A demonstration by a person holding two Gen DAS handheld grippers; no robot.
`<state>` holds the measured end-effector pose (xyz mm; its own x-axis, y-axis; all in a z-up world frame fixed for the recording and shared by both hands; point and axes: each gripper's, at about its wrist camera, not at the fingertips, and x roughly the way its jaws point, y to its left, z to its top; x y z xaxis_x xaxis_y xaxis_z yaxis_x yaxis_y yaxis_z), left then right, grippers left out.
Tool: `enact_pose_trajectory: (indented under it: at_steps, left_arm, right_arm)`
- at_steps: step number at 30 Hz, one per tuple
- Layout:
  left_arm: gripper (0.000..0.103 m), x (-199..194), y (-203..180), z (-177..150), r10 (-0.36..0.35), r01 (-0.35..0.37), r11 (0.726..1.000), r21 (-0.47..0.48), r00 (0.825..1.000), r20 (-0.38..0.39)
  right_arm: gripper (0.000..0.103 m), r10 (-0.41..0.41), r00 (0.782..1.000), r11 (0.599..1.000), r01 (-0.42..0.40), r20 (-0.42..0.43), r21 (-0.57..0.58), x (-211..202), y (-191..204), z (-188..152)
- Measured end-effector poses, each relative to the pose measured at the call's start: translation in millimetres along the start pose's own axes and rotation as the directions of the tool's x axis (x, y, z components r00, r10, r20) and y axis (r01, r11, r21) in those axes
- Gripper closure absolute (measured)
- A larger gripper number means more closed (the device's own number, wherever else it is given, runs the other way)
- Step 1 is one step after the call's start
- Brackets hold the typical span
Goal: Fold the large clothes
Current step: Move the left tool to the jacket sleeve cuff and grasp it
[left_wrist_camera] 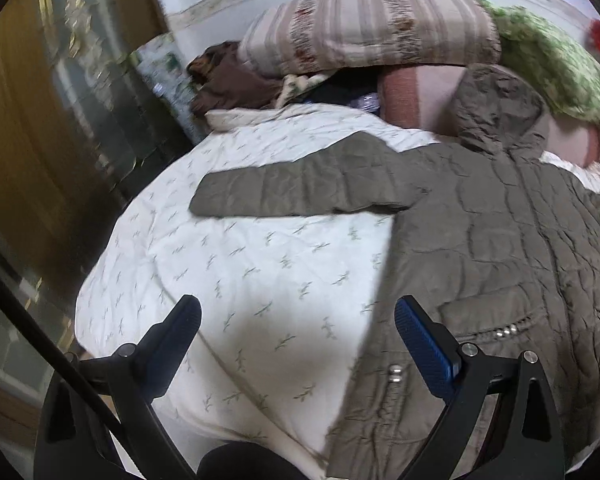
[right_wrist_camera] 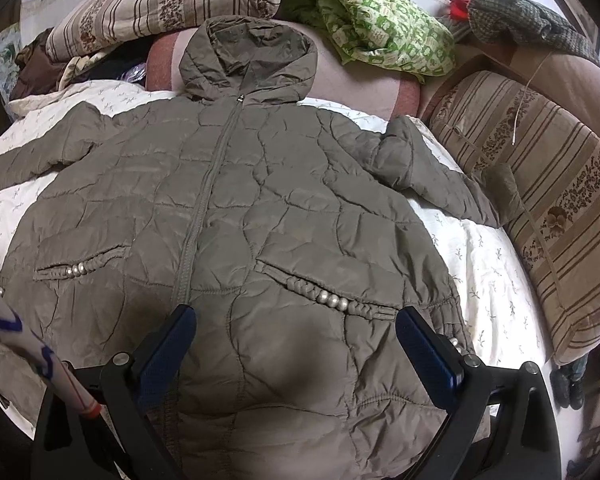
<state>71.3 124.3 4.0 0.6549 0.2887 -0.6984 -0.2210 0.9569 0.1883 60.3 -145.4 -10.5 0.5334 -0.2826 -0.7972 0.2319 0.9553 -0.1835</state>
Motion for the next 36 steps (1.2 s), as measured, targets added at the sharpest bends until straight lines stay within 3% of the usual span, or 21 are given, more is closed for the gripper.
enact_pose_trajectory:
  at_steps: [12,16,21,24,28,31,32,36]
  left_arm:
    - [0.006,42,82,-12,0.100,-0.117,0.978,-0.174,0.990,-0.104]
    - [0.006,58,102,-6,0.099,-0.125,0.967,-0.222,0.987,-0.125]
    - [0.006,91,143,9,0.077,-0.133,0.919,-0.371,0.984,-0.163]
    - [0.006,115,158,19,0.066,-0.134,0.900,-0.414,0.982,-0.174]
    - [0.006,156,174,36,-0.061,-0.042,0.863,-0.503,0.981,-0.187]
    - [0.006,199,186,50,-0.240,0.083,0.781,-0.619,0.955,-0.174]
    - [0.006,218,190,55,-0.307,0.130,0.743,-0.656,0.938,-0.161]
    - [0.006,269,190,65,-0.406,0.193,0.684,-0.704,0.902,-0.147]
  right_arm:
    - [0.001,-0.005,1.000,0.999,0.004,-0.025,-0.034,14,18,7]
    - [0.001,0.001,1.000,1.000,-0.002,-0.016,-0.027,16,21,10]
    - [0.001,0.010,1.000,1.000,-0.010,0.004,-0.003,22,19,15]
    - [0.001,0.008,1.000,1.000,-0.008,0.003,0.007,29,17,17]
    - [0.001,0.011,1.000,1.000,-0.011,0.003,0.008,36,15,19]
    - [0.001,0.017,1.000,1.000,-0.017,0.006,0.006,42,16,21]
    - [0.001,0.022,1.000,1.000,-0.022,0.002,0.005,45,17,21]
    - [0.002,0.025,0.999,1.000,-0.025,-0.021,-0.015,57,24,22]
